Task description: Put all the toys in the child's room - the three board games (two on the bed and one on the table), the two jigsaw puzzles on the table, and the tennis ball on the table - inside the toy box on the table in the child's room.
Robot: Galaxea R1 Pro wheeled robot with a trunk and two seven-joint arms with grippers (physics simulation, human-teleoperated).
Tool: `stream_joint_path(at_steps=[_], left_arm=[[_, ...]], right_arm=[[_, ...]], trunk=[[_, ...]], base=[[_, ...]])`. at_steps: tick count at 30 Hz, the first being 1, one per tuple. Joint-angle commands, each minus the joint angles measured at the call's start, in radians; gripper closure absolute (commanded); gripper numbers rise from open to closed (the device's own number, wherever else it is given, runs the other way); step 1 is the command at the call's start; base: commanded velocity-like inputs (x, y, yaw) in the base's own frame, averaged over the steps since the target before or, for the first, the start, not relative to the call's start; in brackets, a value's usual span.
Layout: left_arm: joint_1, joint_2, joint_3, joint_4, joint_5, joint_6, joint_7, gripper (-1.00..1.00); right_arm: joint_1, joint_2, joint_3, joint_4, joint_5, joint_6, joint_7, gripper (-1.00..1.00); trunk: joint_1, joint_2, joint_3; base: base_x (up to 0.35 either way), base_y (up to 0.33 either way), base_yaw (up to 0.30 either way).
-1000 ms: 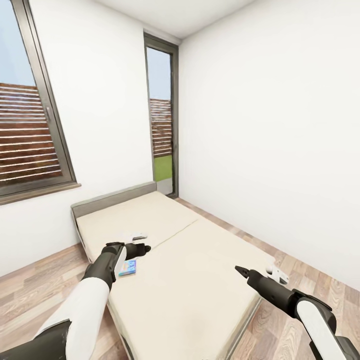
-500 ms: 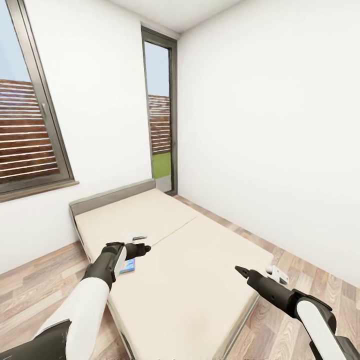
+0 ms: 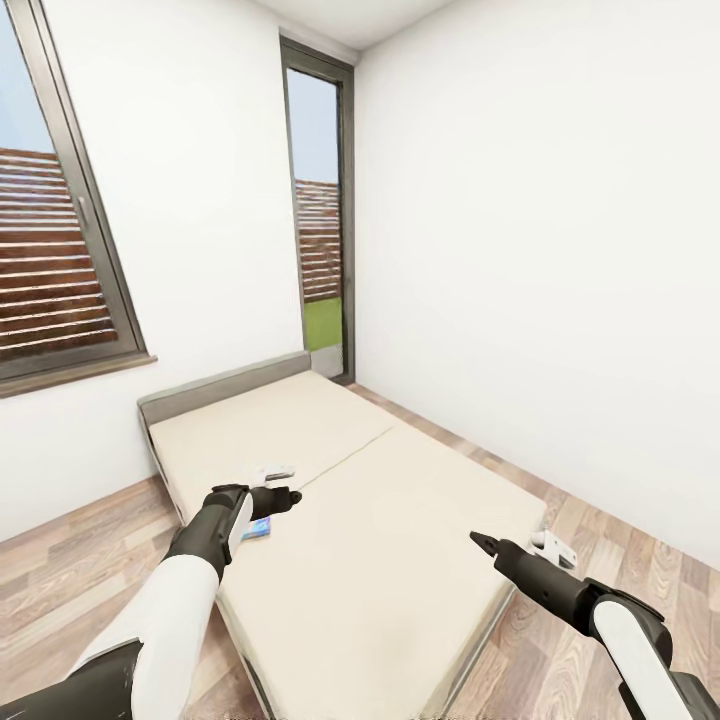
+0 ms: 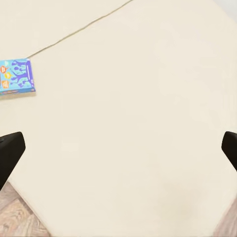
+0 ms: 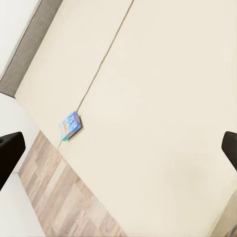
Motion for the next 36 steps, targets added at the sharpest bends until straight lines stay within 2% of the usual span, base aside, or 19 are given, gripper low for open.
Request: stream_joint_path(at_steps=[1,11,26,36], left_arm=[[-0.001,-0.002,0.008,-0.002,-0.01,0.004,-0.009,-1.0],[-0.001,-0.002,0.008,-0.002,-0.01,0.004,-0.009,-1.0],[-0.001,-0.002,0.008,-0.002,-0.01,0.004,-0.009,-1.0],[-0.001,-0.002,0.008,-0.002,-0.01,0.004,-0.009,-1.0]], right_arm=[[0.0,0.0,0.0,-0.001,-0.011,0.003,-0.009,-1.0],[0.0,0.0,0.0,-0.002,-0.01,0.002,-0.009,-1.0],[0.0,0.001,-0.001,-0.002,-0.01,0.002,-0.009,-1.0],[0.0,0.001,-0.001,-0.002,-0.009,0.002,-0.009,-1.0]], trunk=[[0.001,-0.002,-0.003],[0.001,-0.002,-0.012],[0.001,-0.002,-0.013],[0.001,-0.002,-0.013]], base=[[0.0,0.0,0.0],[0.0,0.015,0.0],[0.0,0.13,-0.003],[0.0,0.093,-0.121]])
